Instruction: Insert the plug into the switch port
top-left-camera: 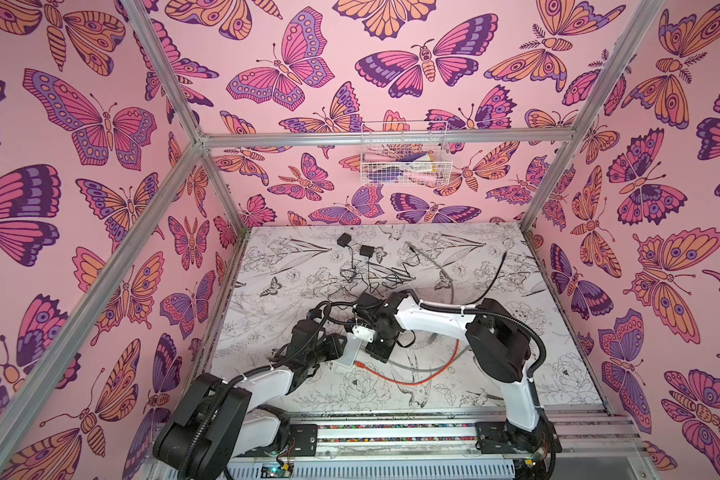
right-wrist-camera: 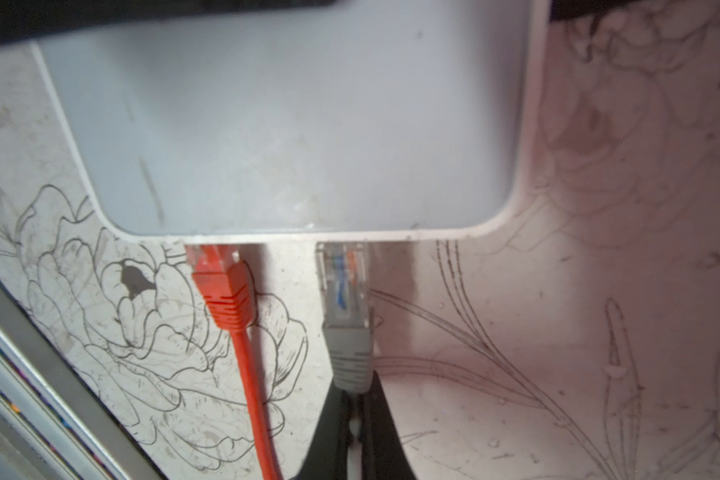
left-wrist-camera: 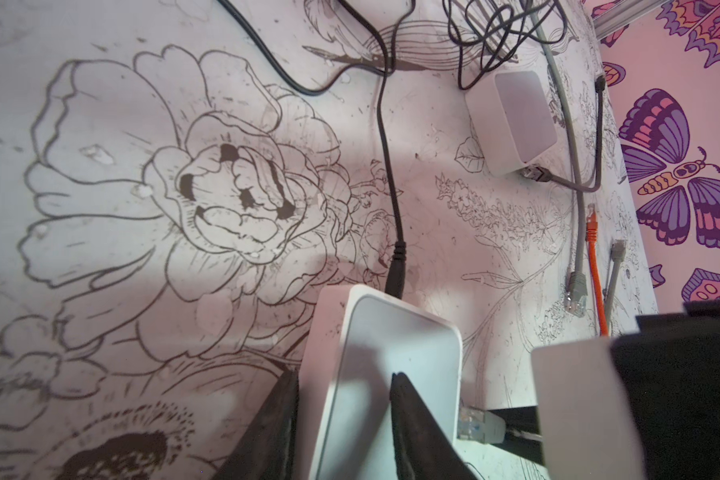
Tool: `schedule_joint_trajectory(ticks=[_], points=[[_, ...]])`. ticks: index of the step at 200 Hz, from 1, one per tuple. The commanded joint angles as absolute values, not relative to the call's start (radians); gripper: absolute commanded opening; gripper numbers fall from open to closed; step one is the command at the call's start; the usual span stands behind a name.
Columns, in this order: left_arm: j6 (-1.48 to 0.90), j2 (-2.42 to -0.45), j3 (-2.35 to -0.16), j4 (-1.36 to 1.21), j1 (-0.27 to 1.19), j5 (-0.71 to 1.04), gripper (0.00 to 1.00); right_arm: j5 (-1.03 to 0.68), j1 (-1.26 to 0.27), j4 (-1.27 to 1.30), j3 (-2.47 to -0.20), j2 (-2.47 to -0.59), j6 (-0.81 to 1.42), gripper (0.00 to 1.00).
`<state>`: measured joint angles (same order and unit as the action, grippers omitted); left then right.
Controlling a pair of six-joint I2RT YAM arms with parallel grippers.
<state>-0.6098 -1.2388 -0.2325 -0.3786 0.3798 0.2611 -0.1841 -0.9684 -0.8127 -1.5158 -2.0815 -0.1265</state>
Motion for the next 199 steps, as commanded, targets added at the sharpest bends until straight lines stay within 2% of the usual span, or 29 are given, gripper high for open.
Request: schedule_joint_trajectory(ticks=[1, 199], points=[[-0.594, -1.217, -0.218, -0.367, 0.385, 0.272, 0.4, -0.19, -0.962, -0.845, -1.561, -2.108, -0.12, 0.0], [-0.582, -1.197, -0.208, -0.359, 0.385, 0.267, 0.39, -0.191, -0.956, -0.871, -1.586, -2.129, -0.115, 0.0]])
